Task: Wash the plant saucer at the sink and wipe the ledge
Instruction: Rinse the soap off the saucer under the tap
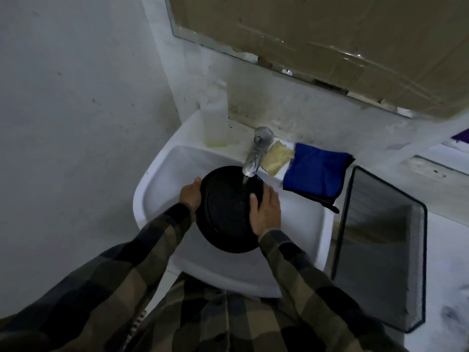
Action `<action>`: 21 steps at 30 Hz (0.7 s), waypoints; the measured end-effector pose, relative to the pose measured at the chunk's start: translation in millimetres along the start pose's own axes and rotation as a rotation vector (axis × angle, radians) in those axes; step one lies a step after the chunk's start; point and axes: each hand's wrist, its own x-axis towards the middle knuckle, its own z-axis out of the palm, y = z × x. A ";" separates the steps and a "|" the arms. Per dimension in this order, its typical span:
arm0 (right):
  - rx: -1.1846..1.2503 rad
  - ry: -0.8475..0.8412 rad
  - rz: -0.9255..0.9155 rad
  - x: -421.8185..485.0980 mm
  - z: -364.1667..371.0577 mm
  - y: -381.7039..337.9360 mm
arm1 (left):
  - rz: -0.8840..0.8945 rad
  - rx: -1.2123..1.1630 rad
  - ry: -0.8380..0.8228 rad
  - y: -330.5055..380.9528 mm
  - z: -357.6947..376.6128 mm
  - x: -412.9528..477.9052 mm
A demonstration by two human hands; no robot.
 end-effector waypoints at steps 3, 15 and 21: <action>0.080 -0.027 0.041 -20.7 6.6 4.0 | -0.079 -0.138 0.056 -5.1 -3.7 2.0; -0.493 -0.314 -0.849 -22.0 22.3 -44.8 | -0.161 -0.347 0.225 -24.3 -10.3 4.3; -0.269 -0.393 -0.455 28.0 3.5 -42.4 | -0.163 -0.372 0.214 -16.1 -11.3 2.1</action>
